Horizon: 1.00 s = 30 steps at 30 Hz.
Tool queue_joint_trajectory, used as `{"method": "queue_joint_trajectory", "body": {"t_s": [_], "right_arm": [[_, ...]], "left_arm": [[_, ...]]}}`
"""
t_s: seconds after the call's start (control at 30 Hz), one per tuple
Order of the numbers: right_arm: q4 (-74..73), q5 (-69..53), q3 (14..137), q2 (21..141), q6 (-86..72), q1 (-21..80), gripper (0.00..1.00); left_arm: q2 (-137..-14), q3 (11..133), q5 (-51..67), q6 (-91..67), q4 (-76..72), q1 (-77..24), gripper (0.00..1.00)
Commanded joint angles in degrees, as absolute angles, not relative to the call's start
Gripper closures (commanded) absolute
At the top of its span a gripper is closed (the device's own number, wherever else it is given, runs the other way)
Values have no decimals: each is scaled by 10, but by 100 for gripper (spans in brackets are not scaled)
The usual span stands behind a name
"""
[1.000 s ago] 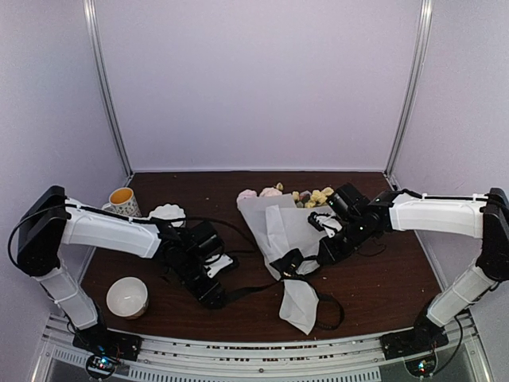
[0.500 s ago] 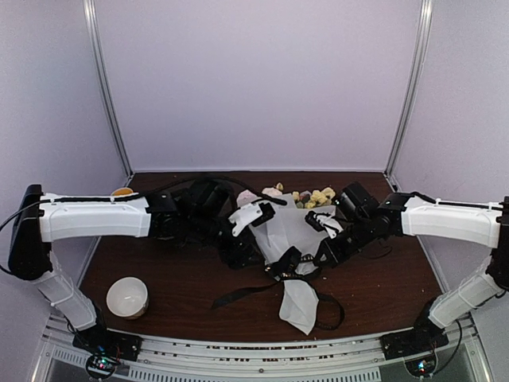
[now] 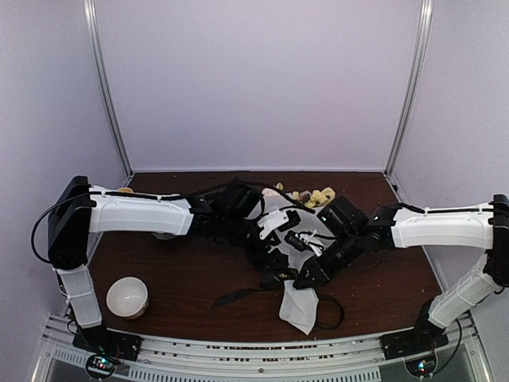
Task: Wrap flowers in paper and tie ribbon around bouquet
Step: Cross the half-tied ribbon over the folded bouquet, then tie the half-tied ribbon around the folded bouquet.
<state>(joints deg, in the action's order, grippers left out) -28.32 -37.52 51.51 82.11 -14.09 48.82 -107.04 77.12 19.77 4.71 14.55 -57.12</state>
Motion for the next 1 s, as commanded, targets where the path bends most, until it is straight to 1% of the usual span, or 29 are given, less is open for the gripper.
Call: {"method": "queue_joint_trajectory", "body": {"t_s": [0.0, 0.07, 0.1, 0.17, 0.23, 0.3, 0.47, 0.5, 0.6, 0.63, 0.67, 0.7, 0.77, 0.8, 0.97], "right_arm": [[-295, -393, 537, 833, -126, 495, 81], [-336, -382, 548, 827, -103, 493, 74], [-356, -375, 554, 823, -93, 490, 69], [-387, -374, 570, 812, -75, 482, 62], [-408, -382, 586, 797, -61, 472, 58], [-419, -392, 598, 782, -51, 457, 56], [-420, -380, 605, 777, -46, 392, 54], [-417, -377, 606, 781, -47, 380, 54], [-377, -354, 602, 790, -68, 347, 55], [-366, -336, 601, 797, -73, 343, 56], [-363, -317, 603, 807, -71, 342, 60], [-361, -316, 606, 819, -66, 344, 66], [-350, -332, 606, 846, -55, 352, 70], [-348, -334, 607, 859, -44, 360, 72], [-352, -346, 604, 910, -7, 381, 80]], "left_arm": [[-1084, 789, 227, 62, 99, -575, 21], [-1090, 783, 225, 64, 97, -574, 25], [-1096, 784, 222, 66, 102, -574, 29], [-1108, 788, 216, 71, 116, -574, 44], [-1113, 786, 211, 72, 118, -573, 60], [-1112, 782, 212, 73, 115, -572, 73], [-1107, 773, 218, 69, 108, -568, 98], [-1105, 770, 219, 68, 106, -567, 100], [-1098, 758, 217, 63, 100, -565, 100], [-1096, 755, 215, 61, 99, -565, 100], [-1093, 752, 214, 59, 100, -564, 100], [-1088, 748, 214, 58, 102, -563, 100], [-1070, 725, 214, 55, 96, -560, 100], [-1056, 709, 214, 55, 87, -557, 98], [-989, 609, 220, 53, 33, -543, 80]]}}
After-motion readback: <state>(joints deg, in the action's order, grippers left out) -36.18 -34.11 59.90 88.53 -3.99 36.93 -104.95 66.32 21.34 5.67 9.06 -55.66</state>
